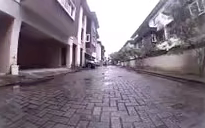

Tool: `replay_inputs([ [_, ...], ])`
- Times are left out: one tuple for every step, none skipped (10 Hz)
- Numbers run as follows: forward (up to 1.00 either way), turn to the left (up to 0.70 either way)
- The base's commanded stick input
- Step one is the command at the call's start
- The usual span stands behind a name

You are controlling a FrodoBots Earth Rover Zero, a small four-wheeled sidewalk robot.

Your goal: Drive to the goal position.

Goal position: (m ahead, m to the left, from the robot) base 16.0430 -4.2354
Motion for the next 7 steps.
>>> replay_inputs([
  [0.5,0.0],
  [0.5,0.0],
  [0.5,0.0],
  [0.5,0.0],
  [0.5,0.0],
  [0.5,0.0],
  [0.5,0.0],
])
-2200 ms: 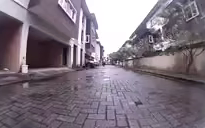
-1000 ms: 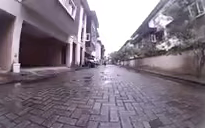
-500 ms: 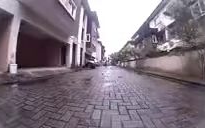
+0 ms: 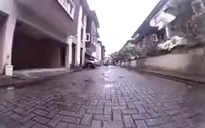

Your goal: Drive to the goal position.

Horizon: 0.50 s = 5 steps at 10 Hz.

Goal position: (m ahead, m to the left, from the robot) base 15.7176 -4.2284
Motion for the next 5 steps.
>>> replay_inputs([
  [0.5,0.0],
  [0.5,0.0],
  [0.5,0.0],
  [0.5,0.0],
  [0.5,-0.07],
])
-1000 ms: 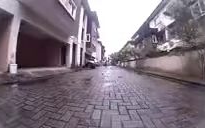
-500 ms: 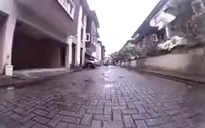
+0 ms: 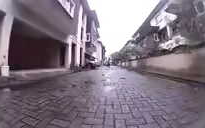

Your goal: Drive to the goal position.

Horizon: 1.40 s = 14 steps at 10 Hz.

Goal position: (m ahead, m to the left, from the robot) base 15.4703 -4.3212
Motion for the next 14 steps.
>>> replay_inputs([
  [0.5,-0.16],
  [0.5,-0.26],
  [0.5,-0.35],
  [0.5,-0.45],
  [0.5,-0.5],
  [0.5,-0.5],
  [0.5,-0.3],
  [0.5,-0.14],
  [0.5,-0.05],
  [0.5,0.0],
  [0.5,0.0],
  [0.5,0.0],
  [0.5,0.0],
  [0.5,0.0],
])
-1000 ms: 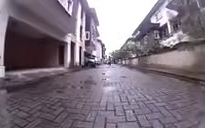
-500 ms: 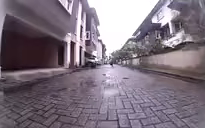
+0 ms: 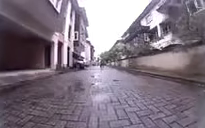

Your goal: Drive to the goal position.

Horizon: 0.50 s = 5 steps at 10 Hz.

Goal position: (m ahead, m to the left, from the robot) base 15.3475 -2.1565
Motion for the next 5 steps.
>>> replay_inputs([
  [0.5,0.0],
  [0.5,0.0],
  [0.5,0.0],
  [0.5,0.0],
  [0.5,0.0],
])
